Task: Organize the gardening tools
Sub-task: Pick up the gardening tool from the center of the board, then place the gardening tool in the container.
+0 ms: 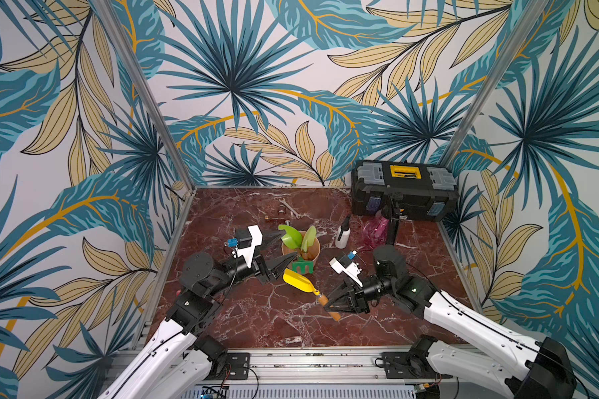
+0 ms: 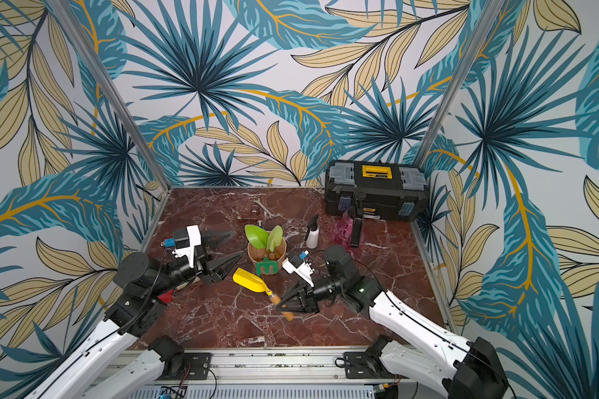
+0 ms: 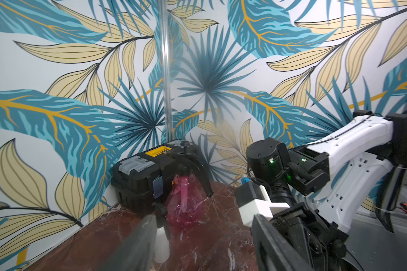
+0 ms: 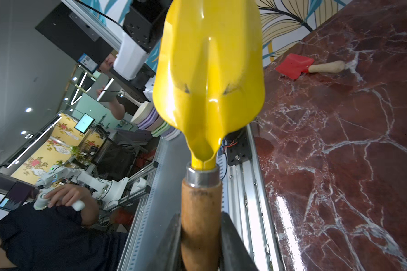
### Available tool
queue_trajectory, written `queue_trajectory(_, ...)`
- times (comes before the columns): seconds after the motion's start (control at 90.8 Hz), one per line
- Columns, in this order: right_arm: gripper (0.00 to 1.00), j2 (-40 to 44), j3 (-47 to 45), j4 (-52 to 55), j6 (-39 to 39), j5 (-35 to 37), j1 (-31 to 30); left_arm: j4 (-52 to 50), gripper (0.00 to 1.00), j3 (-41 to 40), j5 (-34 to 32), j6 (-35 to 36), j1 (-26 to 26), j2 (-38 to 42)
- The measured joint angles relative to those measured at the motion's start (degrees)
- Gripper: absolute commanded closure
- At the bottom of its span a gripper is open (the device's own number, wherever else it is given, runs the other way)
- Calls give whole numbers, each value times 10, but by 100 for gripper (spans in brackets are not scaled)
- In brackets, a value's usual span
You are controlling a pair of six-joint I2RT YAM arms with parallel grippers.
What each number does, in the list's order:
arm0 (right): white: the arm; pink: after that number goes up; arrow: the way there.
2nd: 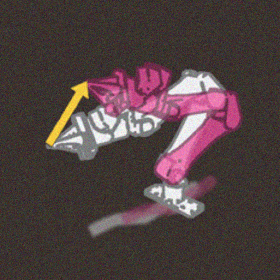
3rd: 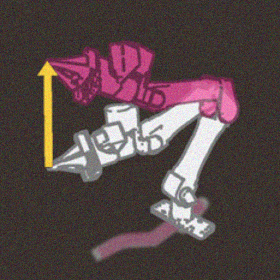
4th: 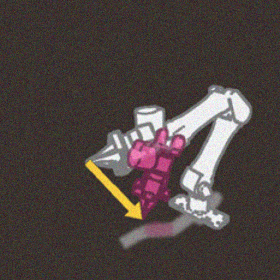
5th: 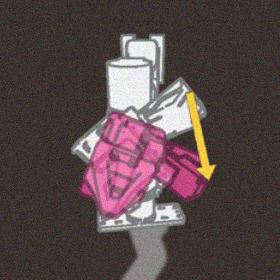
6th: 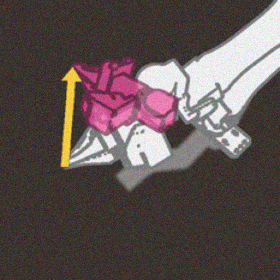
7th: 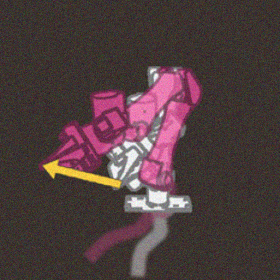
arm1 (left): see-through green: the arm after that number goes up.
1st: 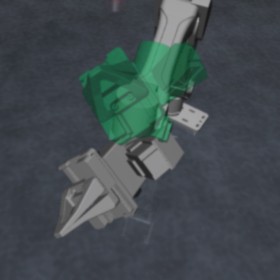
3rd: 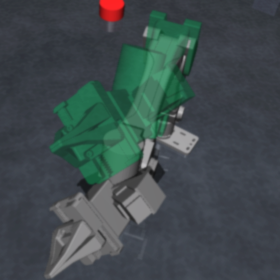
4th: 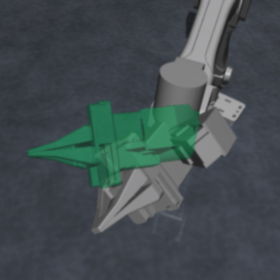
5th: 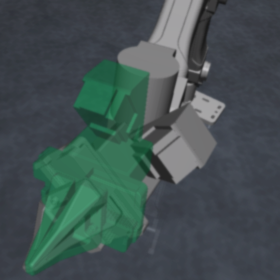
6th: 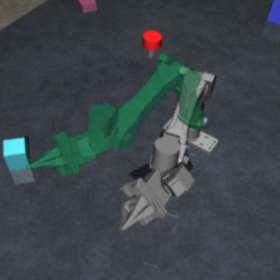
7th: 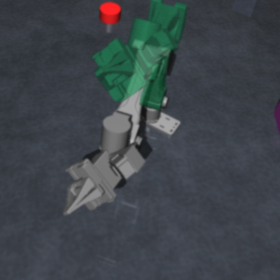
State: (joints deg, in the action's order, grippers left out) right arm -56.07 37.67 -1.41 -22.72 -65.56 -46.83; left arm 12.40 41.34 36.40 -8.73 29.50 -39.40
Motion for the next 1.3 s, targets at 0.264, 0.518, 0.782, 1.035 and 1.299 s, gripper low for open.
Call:
queue_trajectory(0.264, 90, 45, -60, -181, -140, -80, 10, 93, 25, -12, 104, -50, -7, 6)
queue_trajectory(0.518, 90, 92, -89, -312, -251, -99, 10, 198, 25, -18, 161, -138, -11, -6)
queue_trajectory(0.782, 90, 107, -73, -344, -275, -99, 10, 249, 37, -18, 180, -197, -11, -56)
queue_trajectory(1.035, 90, 91, -69, -346, -274, -99, 10, 242, 43, -18, 190, -222, -11, -105)
queue_trajectory(1.299, 90, 87, -66, -348, -275, -98, 10, 242, 38, -18, 204, -228, -11, -94)
